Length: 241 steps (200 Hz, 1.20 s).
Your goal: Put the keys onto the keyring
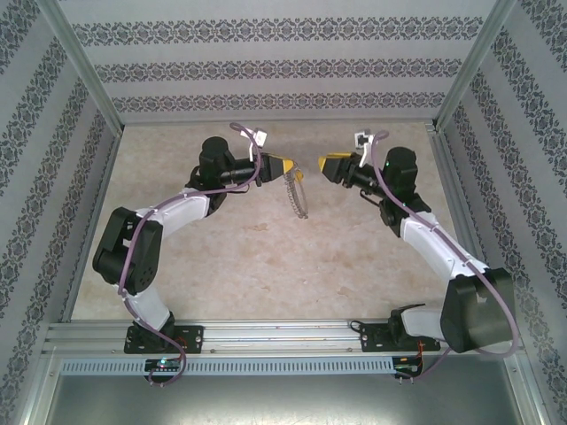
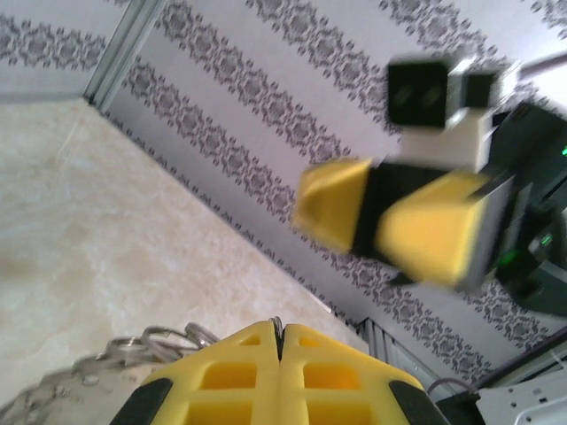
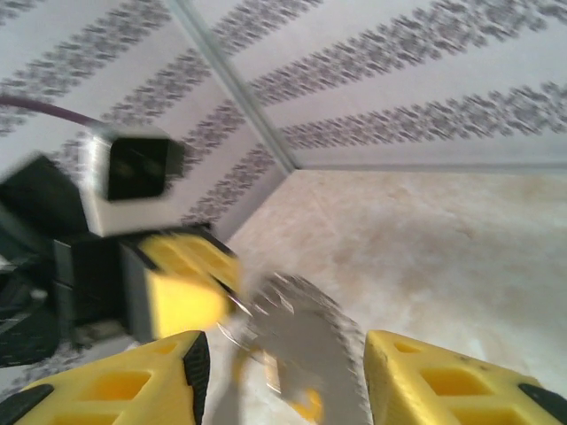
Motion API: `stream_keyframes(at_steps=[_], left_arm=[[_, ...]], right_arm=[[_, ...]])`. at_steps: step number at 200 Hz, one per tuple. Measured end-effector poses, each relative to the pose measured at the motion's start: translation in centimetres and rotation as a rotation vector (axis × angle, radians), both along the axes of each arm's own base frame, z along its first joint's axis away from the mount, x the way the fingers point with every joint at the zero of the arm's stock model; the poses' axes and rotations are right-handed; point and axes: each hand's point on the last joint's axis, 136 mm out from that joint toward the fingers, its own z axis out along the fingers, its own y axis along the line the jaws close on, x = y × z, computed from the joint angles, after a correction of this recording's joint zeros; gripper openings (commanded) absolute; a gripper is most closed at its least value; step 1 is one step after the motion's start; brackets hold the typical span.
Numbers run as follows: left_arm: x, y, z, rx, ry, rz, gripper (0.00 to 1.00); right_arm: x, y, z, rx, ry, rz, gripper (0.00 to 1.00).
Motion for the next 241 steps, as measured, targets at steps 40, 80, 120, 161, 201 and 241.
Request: stream_keyframes(at_steps=[40, 80, 120, 161, 201, 241], left_arm=[[-0.3, 0.2, 2.6, -0.075, -0.038, 0.000, 0.00], [-0.7, 0.2, 3.4, -0.106, -0.031, -0.017, 0.00], [-1.0, 0.0, 3.6, -0.115, -0.028, -0.031, 0.00], [-1.4, -0.4, 3.7, -0.119, -0.023, -0.047, 0.00], [-1.6, -0.4, 3.8, -0.123, -0.019, -0.054, 0.00], [-1.4, -0.4, 3.6, -0.124, -0.011, -0.049, 0.00]], right_arm=[[-0.9, 0.8, -4.9, -0.054, 0.082, -0.043, 0.56], [-1.4, 2.6, -4.0, -0.063, 0.010, -0.015, 0.57], [-1.8, 4.2, -4.1, -0.086, -0.020, 0.030, 0.59], [-1.1, 5.0, -2.6, -0.090, -0.077, 0.038, 0.58], [-0.3, 5.4, -2.1, -0.099, -0.109, 0.046, 0.27], [-1.0, 6.2, -2.1, -0.113, -0.129, 0.093, 0.00]])
